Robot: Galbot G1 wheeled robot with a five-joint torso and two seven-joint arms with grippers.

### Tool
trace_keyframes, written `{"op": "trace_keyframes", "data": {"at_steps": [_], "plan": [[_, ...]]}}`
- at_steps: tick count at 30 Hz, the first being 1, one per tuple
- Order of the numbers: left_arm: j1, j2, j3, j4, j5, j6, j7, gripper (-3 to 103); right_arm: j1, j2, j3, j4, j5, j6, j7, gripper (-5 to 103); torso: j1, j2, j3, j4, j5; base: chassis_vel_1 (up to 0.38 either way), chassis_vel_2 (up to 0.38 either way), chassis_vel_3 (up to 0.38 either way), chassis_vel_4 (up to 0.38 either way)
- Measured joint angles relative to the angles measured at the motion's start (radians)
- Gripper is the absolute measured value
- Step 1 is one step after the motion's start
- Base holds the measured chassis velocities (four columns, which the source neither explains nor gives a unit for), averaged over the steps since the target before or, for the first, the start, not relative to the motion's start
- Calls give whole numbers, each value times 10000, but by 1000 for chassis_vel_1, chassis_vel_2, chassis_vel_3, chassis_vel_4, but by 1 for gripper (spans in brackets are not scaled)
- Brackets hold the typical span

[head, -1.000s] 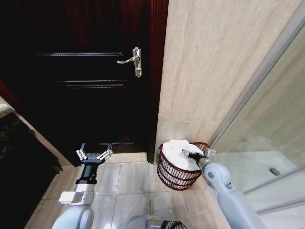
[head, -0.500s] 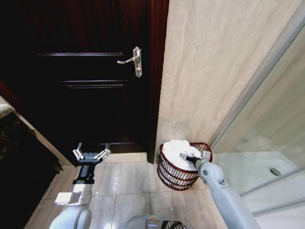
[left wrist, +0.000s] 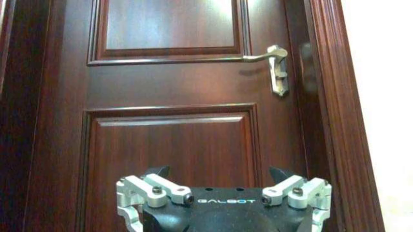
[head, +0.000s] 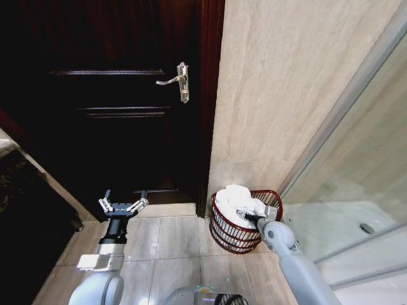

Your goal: Discard the used towel into the hamper.

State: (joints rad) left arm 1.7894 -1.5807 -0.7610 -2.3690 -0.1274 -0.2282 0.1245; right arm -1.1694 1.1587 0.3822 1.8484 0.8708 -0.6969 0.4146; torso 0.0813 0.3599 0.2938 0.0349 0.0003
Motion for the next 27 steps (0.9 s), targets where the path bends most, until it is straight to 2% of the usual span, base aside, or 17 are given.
{"op": "trace_keyframes", "data": {"at_steps": [7,11,13,16,27], "plan": [[-89,97,18,23,-55,18,8,100,40,-278,77,1000,236,-155,574,100,0,0,0,1,-3,0,0,0,0],[-94,100,-37,2,-207,10,8,100,-372,-518,104,1290,74,-326,549,100,0,0,-1,-2,-2,0,0,0,0],[-42,114,-83,18,-288,-50,8,100,-656,-686,98,1180,-405,-346,94,100,0,0,-1,-3,-3,0,0,0,0],[-1,133,-98,83,-302,-111,29,100,-762,-743,28,941,-494,-351,-98,100,0,0,-1,-3,-3,0,0,0,0],[16,179,-94,-91,-310,-84,60,100,-411,-583,-251,-437,142,-345,-74,100,0,0,-2,-1,-4,0,0,0,0]]}}
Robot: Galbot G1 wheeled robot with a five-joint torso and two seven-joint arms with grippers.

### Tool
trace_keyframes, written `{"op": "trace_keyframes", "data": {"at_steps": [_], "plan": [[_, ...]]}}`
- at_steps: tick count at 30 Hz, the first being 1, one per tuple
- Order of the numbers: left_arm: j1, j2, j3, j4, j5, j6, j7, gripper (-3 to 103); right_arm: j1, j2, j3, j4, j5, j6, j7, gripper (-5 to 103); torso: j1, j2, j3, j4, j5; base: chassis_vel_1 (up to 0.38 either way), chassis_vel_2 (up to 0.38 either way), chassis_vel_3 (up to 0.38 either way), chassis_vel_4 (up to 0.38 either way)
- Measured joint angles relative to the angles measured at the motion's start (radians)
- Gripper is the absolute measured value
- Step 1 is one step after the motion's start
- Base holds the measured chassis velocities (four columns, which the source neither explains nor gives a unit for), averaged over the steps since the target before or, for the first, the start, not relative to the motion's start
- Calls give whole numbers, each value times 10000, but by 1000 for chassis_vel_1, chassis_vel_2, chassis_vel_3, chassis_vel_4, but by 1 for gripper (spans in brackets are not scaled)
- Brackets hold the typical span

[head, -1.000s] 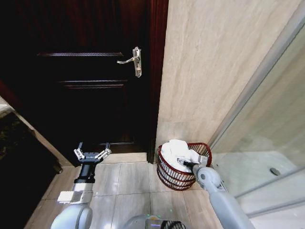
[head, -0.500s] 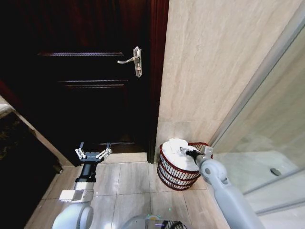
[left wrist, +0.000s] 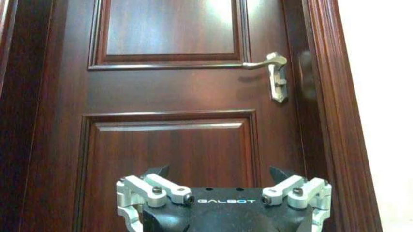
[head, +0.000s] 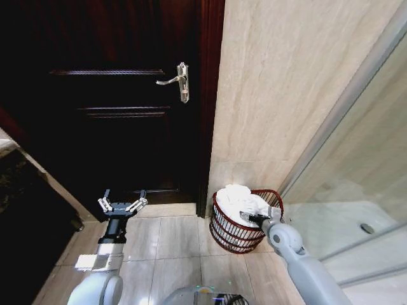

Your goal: Discard the used towel into the hamper.

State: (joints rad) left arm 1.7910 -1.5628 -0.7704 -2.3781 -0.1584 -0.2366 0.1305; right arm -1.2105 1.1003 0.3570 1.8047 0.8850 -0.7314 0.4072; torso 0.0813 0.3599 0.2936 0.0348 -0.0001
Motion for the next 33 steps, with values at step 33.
{"op": "trace_keyframes", "data": {"at_steps": [33], "plan": [[250,-262,-18,-407,112,-25,137,100,984,-67,-247,-914,-369,23,-104,100,0,0,0,0,-1,0,0,0,0]]}}
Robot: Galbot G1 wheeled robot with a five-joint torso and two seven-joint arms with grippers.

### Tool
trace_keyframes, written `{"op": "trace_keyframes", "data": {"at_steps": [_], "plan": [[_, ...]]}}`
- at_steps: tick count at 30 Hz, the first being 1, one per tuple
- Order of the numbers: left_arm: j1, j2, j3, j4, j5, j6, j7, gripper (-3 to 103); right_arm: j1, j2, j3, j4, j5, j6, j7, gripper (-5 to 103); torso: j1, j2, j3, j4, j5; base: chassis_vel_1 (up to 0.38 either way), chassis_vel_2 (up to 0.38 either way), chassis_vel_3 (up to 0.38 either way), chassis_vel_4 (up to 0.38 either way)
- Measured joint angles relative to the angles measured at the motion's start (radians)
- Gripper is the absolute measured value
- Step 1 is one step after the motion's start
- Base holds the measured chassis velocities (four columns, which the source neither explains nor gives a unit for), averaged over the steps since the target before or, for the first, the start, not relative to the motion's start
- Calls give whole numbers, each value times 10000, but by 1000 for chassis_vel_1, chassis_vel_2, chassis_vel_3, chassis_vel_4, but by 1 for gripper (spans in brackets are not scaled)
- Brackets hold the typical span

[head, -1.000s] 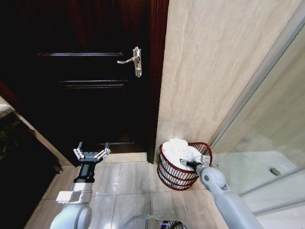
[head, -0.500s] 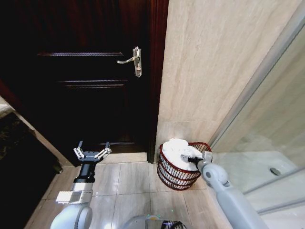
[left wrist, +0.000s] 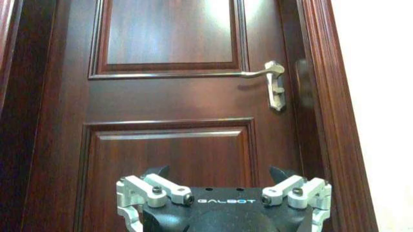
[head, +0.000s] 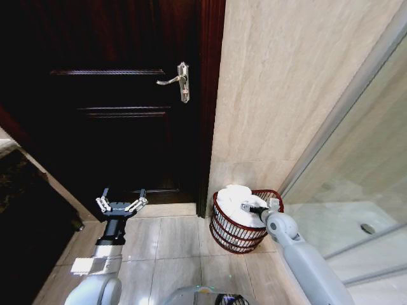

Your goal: Discard the used towel into the hamper.

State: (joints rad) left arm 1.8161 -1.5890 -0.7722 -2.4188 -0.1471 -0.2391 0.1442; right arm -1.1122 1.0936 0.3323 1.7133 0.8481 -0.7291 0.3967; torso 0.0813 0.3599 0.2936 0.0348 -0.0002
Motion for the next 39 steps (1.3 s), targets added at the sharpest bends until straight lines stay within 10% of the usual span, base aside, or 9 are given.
{"op": "trace_keyframes", "data": {"at_steps": [15,21,31,39], "plan": [[-144,-9,166,-206,117,472,-174,100,-499,-351,767,2674,-252,372,285,100,0,0,1,0,-2,0,0,0,0],[-85,-172,182,-216,132,528,-212,100,-1456,-163,1152,3946,-1150,2486,-139,100,0,0,0,-1,2,0,0,0,0],[108,-199,310,411,-278,453,-142,100,-4026,1811,2401,4915,-5734,5774,-2773,100,0,0,0,-1,1,0,0,0,0],[-119,-196,232,637,-456,714,-137,100,-4730,2519,2699,5147,-5990,6083,-3076,100,0,0,0,-1,2,0,0,0,0]]}}
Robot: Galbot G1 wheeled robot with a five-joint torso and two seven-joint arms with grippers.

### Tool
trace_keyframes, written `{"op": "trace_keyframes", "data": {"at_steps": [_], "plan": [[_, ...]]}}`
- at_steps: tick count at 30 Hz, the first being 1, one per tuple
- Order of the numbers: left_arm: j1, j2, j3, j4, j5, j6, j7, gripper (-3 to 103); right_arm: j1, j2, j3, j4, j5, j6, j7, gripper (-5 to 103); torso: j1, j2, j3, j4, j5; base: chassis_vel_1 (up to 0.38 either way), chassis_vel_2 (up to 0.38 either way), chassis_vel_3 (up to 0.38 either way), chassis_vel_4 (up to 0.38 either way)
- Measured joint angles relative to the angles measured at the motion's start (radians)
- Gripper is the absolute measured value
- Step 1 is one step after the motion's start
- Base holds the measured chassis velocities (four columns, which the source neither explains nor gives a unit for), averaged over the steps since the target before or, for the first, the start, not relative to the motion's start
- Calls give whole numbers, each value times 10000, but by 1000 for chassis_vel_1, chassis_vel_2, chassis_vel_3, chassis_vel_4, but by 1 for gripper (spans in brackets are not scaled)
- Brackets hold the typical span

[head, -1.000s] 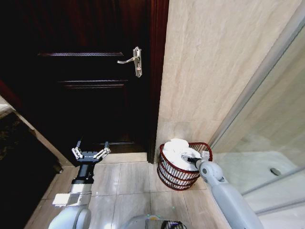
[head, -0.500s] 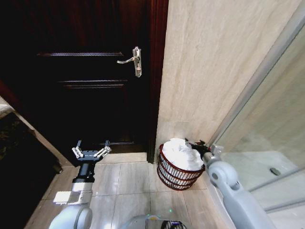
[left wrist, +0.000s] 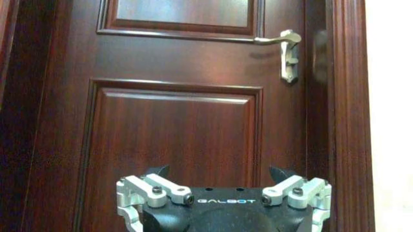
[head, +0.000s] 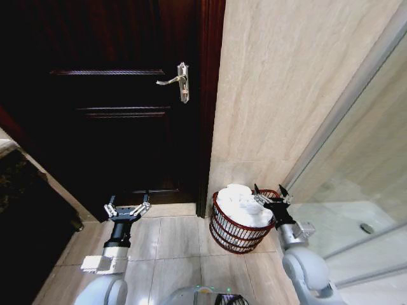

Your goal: Discard the used towel into the hamper.

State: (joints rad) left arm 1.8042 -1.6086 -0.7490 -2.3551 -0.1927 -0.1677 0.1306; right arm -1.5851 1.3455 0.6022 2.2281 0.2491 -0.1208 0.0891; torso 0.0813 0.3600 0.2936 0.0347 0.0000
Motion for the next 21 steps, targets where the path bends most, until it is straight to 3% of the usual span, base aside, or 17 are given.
{"op": "trace_keyframes", "data": {"at_steps": [6,12,16,21], "plan": [[94,24,-40,-1,-252,343,201,100,-210,452,95,195,-242,19,-89,100,0,0,0,2,-2,0,0,0,0],[26,1029,-170,126,-1566,859,941,100,-531,805,94,411,-573,78,-179,100,0,0,0,0,-1,0,0,0,0],[-133,1739,-98,285,-2072,1088,918,100,-736,1029,88,609,-688,154,-226,100,0,0,0,0,-2,0,0,0,0],[-300,1811,29,305,-2072,1369,673,100,-900,1299,77,893,-790,154,-222,100,0,0,0,0,-1,0,0,0,0]]}}
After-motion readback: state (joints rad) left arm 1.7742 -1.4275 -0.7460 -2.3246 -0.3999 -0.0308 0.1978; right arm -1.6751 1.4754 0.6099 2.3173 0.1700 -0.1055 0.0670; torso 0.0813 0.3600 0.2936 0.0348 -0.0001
